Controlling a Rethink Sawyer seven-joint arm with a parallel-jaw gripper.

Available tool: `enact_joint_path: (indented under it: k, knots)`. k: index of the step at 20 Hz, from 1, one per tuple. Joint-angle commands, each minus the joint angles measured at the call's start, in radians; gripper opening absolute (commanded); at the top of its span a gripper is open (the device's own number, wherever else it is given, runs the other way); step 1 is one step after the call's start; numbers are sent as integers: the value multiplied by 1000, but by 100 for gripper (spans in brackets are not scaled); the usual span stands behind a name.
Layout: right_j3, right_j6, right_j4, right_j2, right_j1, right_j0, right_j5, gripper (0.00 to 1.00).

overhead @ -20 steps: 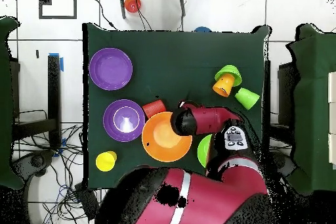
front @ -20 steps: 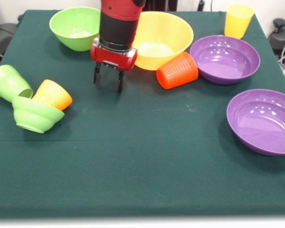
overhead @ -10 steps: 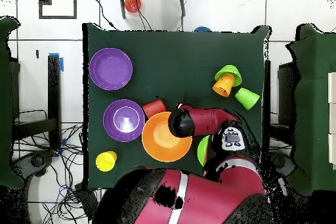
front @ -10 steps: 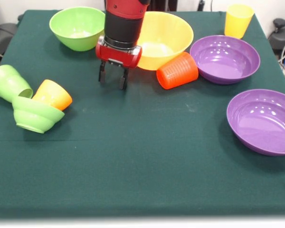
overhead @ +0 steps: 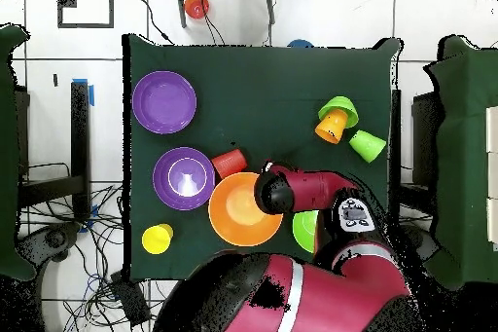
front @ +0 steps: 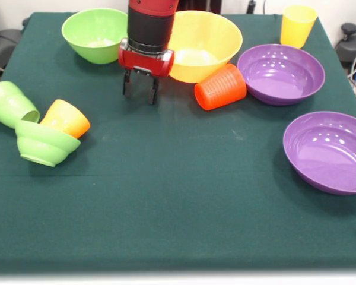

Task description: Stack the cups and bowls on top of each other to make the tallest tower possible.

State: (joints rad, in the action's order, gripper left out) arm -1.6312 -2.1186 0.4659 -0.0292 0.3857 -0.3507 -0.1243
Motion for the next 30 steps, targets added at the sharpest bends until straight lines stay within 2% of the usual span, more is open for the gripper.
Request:
enact_joint_path:
  k: [1,4,10,17,21,24,27,30]
  knots:
    - [-94,16,90,115,-16,-2,38,100]
    - [-94,19,94,109,-13,4,32,100]
    - [-94,-11,112,60,-24,47,80,100]
    - [-50,-9,118,63,-56,42,91,100]
    - [-41,25,101,94,-16,21,11,100]
    - [13,73,86,127,-6,-1,-63,100]
    - [95,160,50,200,7,-53,-195,100]
    - [110,174,31,239,48,-77,-242,100]
